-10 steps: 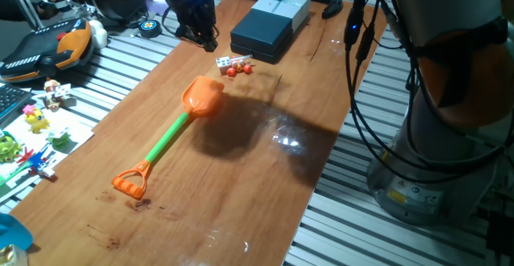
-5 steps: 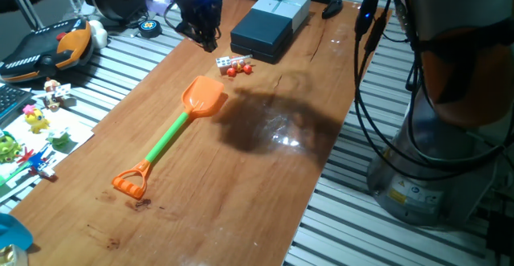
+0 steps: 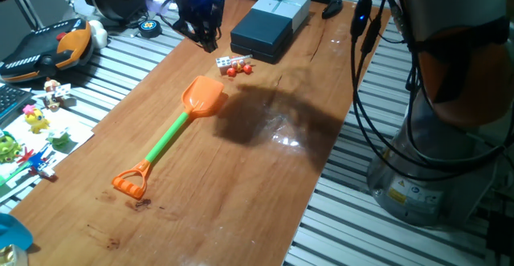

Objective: Use a shovel to scoop up an object

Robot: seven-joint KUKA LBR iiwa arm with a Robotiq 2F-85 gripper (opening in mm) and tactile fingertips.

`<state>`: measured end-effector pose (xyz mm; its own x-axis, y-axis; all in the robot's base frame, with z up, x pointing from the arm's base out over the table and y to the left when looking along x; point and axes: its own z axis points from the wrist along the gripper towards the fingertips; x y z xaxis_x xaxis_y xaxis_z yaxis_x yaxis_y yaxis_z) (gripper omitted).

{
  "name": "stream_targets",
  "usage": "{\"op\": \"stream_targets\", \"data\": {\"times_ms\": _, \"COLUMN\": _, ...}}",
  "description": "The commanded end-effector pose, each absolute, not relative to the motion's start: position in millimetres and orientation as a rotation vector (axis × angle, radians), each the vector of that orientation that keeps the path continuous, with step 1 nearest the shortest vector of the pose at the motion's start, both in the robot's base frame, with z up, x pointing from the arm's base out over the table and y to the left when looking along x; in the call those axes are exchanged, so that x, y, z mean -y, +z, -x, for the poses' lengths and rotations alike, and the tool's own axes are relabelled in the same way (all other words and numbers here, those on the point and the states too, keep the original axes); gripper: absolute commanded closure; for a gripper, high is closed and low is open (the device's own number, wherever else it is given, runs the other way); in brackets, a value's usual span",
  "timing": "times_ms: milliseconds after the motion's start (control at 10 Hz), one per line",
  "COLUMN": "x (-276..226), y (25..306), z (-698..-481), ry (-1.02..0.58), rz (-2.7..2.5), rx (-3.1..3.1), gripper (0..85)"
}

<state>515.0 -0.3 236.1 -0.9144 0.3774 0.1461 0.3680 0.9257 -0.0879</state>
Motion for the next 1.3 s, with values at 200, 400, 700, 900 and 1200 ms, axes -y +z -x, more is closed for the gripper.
{"op": "stream_targets", "data": {"times_ms": 200, "x": 0, "y": 236, "z": -515, "ry": 0.036, "rz": 1.038, "rx": 2.822, "gripper": 84.3}}
{"op": "stream_targets", "data": {"times_ms": 400, "x": 0, "y": 236, "z": -515, "ry": 0.032, "rz": 1.122, "rx": 2.787, "gripper": 84.3}}
{"op": "stream_targets", "data": {"times_ms": 700, "x": -19, "y": 226, "z": -529, "ry": 0.007, "rz": 1.16, "rx": 2.768, "gripper": 84.3}}
{"op": "stream_targets", "data": {"times_ms": 900, "x": -33, "y": 214, "z": -537, "ry": -0.004, "rz": 1.232, "rx": 2.778, "gripper": 84.3}}
{"op": "stream_targets", "data": {"times_ms": 1200, "x": -53, "y": 183, "z": -544, "ry": 0.039, "rz": 1.329, "rx": 2.828, "gripper": 84.3}}
